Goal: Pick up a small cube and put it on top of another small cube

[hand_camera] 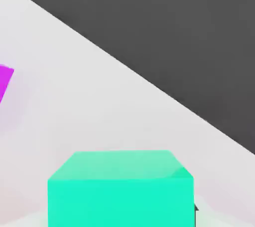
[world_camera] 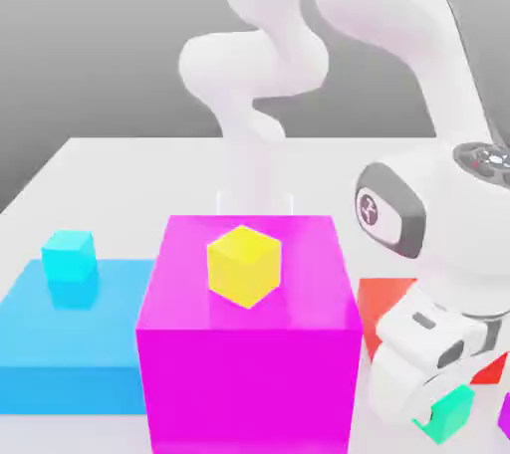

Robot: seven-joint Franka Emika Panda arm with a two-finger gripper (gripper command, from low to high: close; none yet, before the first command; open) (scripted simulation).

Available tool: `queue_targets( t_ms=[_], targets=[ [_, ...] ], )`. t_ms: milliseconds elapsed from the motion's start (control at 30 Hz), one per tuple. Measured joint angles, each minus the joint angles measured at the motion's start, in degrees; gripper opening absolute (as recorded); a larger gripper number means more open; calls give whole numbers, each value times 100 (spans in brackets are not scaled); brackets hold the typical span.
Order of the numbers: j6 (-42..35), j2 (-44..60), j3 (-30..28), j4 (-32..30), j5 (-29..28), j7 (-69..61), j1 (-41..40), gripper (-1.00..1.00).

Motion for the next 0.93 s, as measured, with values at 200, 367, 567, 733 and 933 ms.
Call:
queue_targets(
  t_ms=[200,367,567,733,933],
  targets=[
    [-175,-1078,-923,-112,-689,353,-616,-100],
    [-688,-2049,-1622,-737,-704,809,-1639,-100],
    [-1479,-3375,-2594,-1906,-372,1409,-2862,-100],
    [-1476,-3828,-3179,-2607,-175,1649,-3625,-100],
    [-630,-3193,-3349,-2841,-45,1543,-3592,100]
  ],
)
